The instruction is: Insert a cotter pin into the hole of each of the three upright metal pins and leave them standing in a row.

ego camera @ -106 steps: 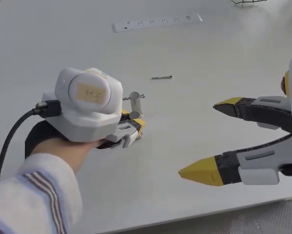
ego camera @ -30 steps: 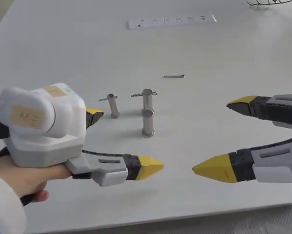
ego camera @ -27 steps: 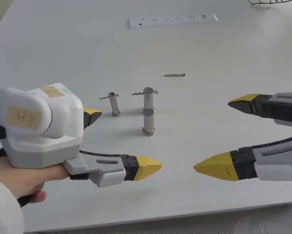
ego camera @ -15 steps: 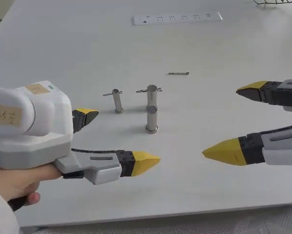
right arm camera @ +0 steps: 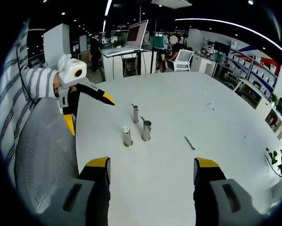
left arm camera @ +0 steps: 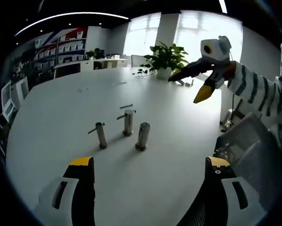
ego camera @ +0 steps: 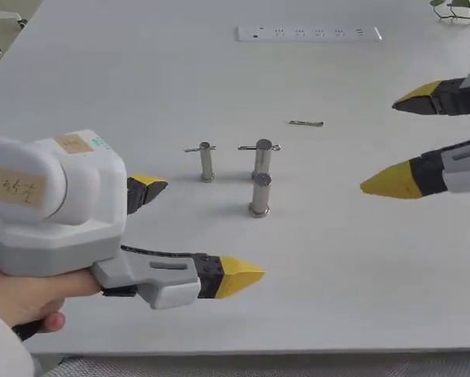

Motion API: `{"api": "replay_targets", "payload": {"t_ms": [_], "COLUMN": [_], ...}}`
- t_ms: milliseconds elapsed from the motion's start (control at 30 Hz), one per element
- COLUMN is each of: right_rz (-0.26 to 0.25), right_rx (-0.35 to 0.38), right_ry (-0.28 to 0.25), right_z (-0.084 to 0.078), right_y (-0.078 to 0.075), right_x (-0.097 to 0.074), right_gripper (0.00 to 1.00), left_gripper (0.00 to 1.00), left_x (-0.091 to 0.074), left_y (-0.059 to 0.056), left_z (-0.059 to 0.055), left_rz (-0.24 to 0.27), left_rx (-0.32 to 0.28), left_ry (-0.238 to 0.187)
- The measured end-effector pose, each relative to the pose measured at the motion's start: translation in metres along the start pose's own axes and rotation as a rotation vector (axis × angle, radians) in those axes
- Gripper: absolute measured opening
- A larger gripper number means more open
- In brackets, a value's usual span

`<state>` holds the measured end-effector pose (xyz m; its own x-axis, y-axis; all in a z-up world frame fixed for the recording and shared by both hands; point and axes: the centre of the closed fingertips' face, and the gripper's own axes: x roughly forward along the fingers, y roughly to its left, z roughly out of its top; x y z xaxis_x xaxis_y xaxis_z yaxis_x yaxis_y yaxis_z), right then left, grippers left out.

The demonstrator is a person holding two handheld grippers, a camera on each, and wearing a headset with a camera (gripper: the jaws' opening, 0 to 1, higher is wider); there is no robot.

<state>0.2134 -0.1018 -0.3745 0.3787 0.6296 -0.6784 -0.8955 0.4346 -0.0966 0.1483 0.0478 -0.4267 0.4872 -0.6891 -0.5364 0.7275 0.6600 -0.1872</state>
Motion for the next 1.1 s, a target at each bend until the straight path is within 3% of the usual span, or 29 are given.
{"api": "replay_targets", "payload": {"t_ms": [300, 467, 567, 767, 933, 1100], "right_rz": [0.057, 0.029, 0.032, 0.058, 0.078, 0.111], "right_rx": [-0.109, -0.155, -0.181, -0.228, -0.254, -0.270], "right_ry": [0.081, 0.142, 0.175, 0.228, 0.250, 0.273], "right_z": [0.000, -0.002, -0.004, 0.000, 0.001, 0.000], "right_y": [-0.024, -0.045, -0.056, -0.062, -0.065, -0.068], "right_x": [0.021, 0.032, 0.043, 0.053, 0.063, 0.076], "right_gripper": [0.56, 0.37, 0.35, 0.34, 0.24, 0.23], "left_gripper": [0.98, 0.98, 0.98, 0.98, 0.98, 0.98], "left_x": [0.000, 0.000, 0.001, 0.000, 0.000, -0.001], "left_y": [0.001, 0.000, 0.000, 0.000, 0.000, 0.001], "left_z": [-0.004, 0.001, 0.001, 0.003, 0.003, 0.002], "left_rz": [-0.002, -0.003, -0.006, -0.007, -0.012, -0.011], "left_rx": [-0.005, 0.008, 0.013, 0.007, 0.003, -0.003], "left_ry": [0.005, -0.017, -0.013, -0.026, -0.028, -0.028]}}
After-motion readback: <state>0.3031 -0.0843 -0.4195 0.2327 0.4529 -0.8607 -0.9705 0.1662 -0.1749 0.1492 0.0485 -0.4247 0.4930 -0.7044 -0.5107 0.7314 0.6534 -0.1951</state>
